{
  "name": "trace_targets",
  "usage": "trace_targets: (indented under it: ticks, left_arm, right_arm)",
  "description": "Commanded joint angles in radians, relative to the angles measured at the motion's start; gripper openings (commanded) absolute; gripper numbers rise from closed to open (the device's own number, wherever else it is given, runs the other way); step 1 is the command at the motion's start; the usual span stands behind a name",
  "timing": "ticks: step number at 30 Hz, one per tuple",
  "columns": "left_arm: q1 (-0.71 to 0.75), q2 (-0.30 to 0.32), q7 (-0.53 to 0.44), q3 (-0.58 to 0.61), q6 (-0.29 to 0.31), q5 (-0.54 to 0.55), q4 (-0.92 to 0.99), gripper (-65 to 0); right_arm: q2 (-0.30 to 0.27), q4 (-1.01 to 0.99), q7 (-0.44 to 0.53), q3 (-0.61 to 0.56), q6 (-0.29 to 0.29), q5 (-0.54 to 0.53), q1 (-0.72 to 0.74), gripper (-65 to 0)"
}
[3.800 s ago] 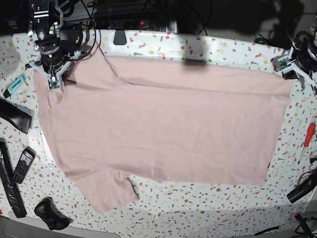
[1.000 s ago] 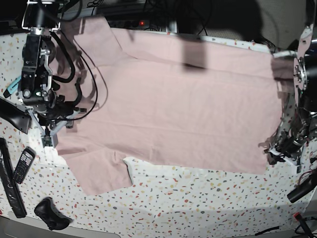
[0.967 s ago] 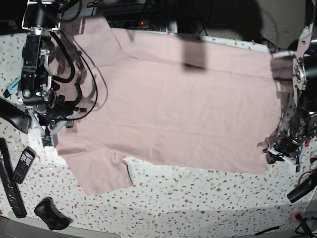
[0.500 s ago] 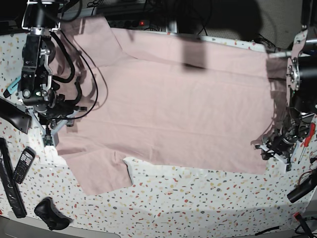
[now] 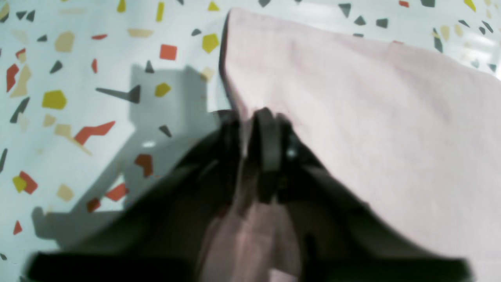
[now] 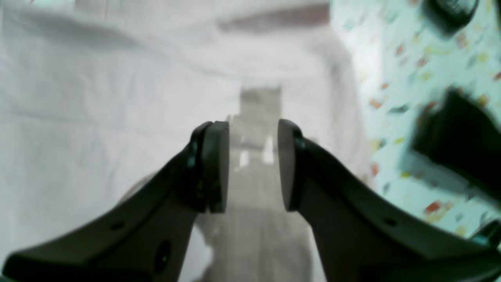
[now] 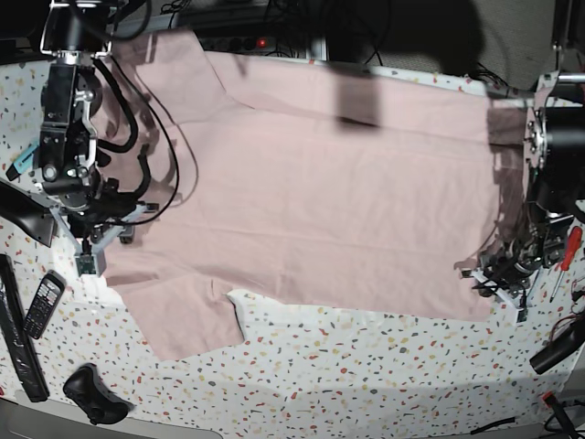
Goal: Fold the T-shirt properly
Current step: 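Grasp the shirt's side edges with both grippers, then lift the shirt's hem side and fold it over toward the collar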
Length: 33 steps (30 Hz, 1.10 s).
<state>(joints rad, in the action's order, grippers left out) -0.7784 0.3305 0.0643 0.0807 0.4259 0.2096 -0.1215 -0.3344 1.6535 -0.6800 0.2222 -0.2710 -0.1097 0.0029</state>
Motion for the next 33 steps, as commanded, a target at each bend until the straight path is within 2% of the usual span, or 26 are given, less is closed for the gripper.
trace_targets:
  ticks: [1, 2, 9, 12, 16, 17, 21, 25, 33]
  left_arm:
    - [-0.014, -0.001, 0.056, 0.003, 0.031, -0.007, -0.002, -62.6]
    - [-0.013, -0.001, 0.055, 0.003, 0.042, 0.002, -0.002, -65.0]
    - [0.031, 0.0, -0.064, 0.003, 0.038, 0.006, -0.002, -65.0]
    - [0.045, 0.0, -0.064, 0.003, 0.038, -0.001, -0.003, -65.0]
    - [0.05, 0.0, -0.048, 0.003, 0.038, 0.0, -0.003, -65.0]
    - [0.05, 0.0, -0.042, 0.003, 0.038, 0.0, -0.003, -65.0]
    - [0.047, 0.0, -0.037, 0.003, 0.038, 0.0, -0.003, -65.0]
    - [0.047, 0.0, -0.038, 0.003, 0.038, 0.0, -0.003, -65.0]
    - [0.047, 0.0, -0.047, 0.003, 0.038, 0.0, -0.003, -65.0]
  right_arm:
    - [-0.012, 0.018, 0.039, 0.008, -0.006, 0.01, 0.019, -44.4]
    - [-0.012, 0.018, 0.049, 0.008, -0.006, 0.009, 0.019, -44.4]
    - [-0.012, 0.018, 0.053, 0.008, -0.006, 0.003, 0.047, -44.4]
    - [-0.013, 0.018, 0.053, 0.008, -0.006, 0.001, 0.074, -43.8]
    - [-0.015, -0.021, 0.052, 0.006, -0.01, 0.001, 0.139, -28.8]
    - [-0.015, -0.049, 0.052, 0.006, -0.016, 0.001, 0.164, -27.2]
    - [-0.028, -0.209, 0.014, 0.003, -0.062, -0.049, 0.288, -27.2]
    - [-0.058, -0.43, -0.06, -0.021, -0.067, -0.082, 0.436, -27.3]
    - [-0.109, -0.899, -0.06, -0.127, -0.089, -0.023, 0.683, -27.3]
